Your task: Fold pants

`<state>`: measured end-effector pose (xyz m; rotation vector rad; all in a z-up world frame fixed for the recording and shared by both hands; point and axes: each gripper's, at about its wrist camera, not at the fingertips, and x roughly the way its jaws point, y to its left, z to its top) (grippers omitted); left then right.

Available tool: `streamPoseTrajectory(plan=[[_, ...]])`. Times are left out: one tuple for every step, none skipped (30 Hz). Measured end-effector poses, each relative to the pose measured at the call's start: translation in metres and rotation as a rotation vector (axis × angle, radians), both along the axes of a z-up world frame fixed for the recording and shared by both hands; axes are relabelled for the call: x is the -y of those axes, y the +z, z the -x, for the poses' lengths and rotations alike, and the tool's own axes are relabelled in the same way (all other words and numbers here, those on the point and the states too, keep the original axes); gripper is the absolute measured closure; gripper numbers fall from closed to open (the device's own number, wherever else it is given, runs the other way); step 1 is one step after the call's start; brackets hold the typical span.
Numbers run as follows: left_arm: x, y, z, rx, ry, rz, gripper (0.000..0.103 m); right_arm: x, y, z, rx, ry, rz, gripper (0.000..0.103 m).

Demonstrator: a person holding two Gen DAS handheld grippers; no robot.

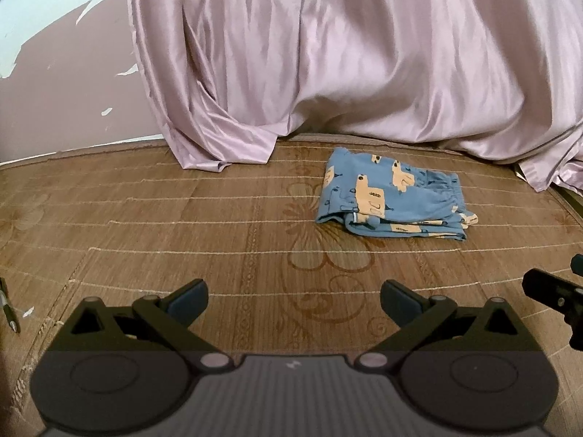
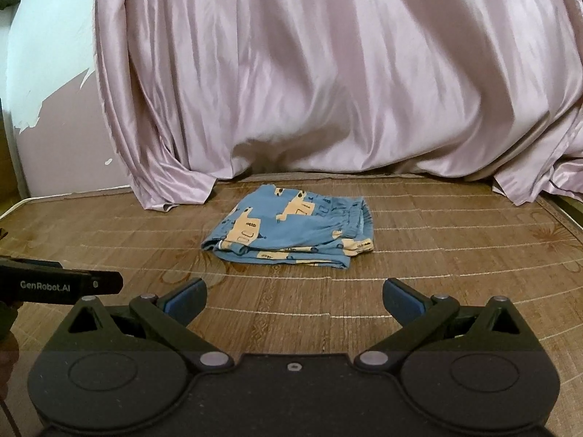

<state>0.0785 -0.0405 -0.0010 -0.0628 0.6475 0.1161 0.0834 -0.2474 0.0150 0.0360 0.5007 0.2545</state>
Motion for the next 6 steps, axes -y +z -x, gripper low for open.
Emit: streamPoseTrajectory(plan=[[-0.0004,-0.0003,-0.0004,-0.001,0.002,0.001,0.0,0.0006,-0.0001,0.0,0.0,0.0,-0.001,0.001],[-0.0008,-0.0005,-0.0005,-0.002,0.004,0.002,0.0,0.0008,-0.0001,0.0,-0.001,-0.001,-0.002,0.001],[-0.0014,-0.0005,-0.0006,-0.002,0.005,0.003,0.0,0.0007,-0.0002,-0.0002,-0.002,-0.001,-0.003,0.001],[-0.0017,-0.0008,-0.0008,-0.004,0.006,0.004,0.0,0.001,-0.0003,0.0,-0.003,-0.002,-0.003,0.001],[-0.0019,-0.0011,-0.0013,-0.007,0.007,0.005,0.0,0.0006,-0.0003,-0.0001,-0.004,-0.003,-0.003,0.001],[-0.0021,-0.0014,-0.0016,-0.008,0.008,0.005,0.0,0.0005,-0.0007,-0.0002,-0.006,-0.003,-0.002,0.001]])
